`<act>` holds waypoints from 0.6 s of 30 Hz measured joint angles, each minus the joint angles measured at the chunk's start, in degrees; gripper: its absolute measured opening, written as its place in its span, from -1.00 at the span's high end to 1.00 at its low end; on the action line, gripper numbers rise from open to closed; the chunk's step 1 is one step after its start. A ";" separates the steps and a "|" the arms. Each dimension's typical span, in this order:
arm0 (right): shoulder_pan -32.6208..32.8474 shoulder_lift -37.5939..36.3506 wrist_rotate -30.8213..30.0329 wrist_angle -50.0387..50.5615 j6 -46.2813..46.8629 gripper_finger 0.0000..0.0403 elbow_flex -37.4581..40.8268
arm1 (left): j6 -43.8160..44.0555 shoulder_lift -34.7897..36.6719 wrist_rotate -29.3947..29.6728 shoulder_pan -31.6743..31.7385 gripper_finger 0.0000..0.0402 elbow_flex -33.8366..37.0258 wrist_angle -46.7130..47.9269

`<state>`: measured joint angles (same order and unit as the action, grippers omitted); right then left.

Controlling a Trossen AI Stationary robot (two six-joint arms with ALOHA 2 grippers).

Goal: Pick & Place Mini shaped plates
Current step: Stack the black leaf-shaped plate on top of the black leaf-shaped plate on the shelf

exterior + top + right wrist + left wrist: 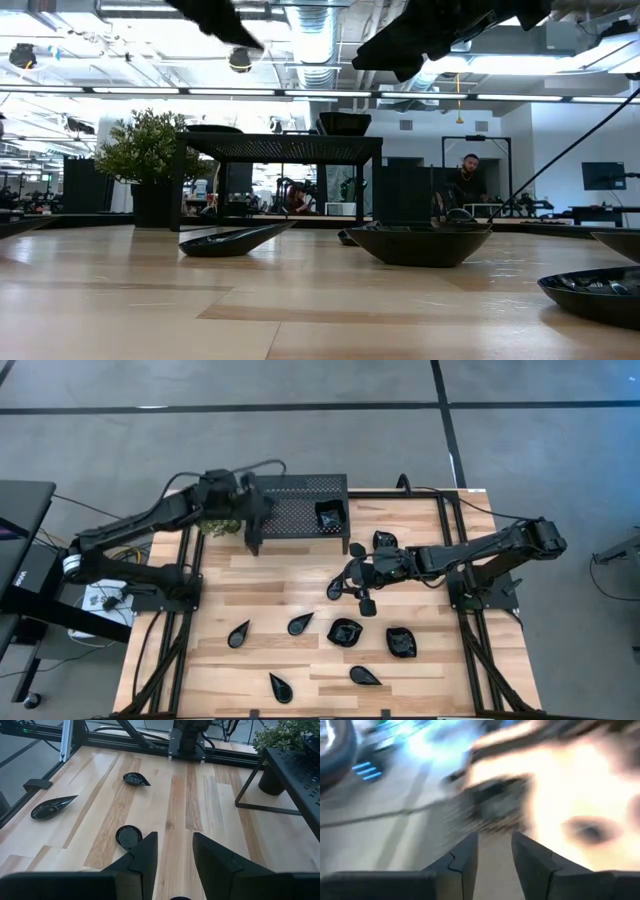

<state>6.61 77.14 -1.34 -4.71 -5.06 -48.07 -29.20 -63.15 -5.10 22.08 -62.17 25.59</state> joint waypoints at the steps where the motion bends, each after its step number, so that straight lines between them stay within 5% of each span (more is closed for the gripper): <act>1: 0.00 0.00 0.00 0.00 0.00 0.41 0.00 | 2.51 0.25 -3.10 -2.20 0.42 0.00 0.01; 4: 0.16 0.00 0.00 -0.01 0.30 0.41 0.00 | 9.29 0.27 -8.74 -9.35 0.47 0.11 0.05; 8: 0.48 0.00 -0.02 -0.08 3.32 0.41 0.00 | 14.68 -0.24 -8.51 -19.78 0.51 3.40 -0.38; 18: 0.48 0.00 -0.11 -0.30 6.59 0.41 0.00 | 20.74 -3.82 5.38 -40.06 0.48 20.68 -18.40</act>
<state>7.09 77.14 -1.45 -5.01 1.53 -48.07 -8.47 -66.97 0.28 -17.98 -41.50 7.18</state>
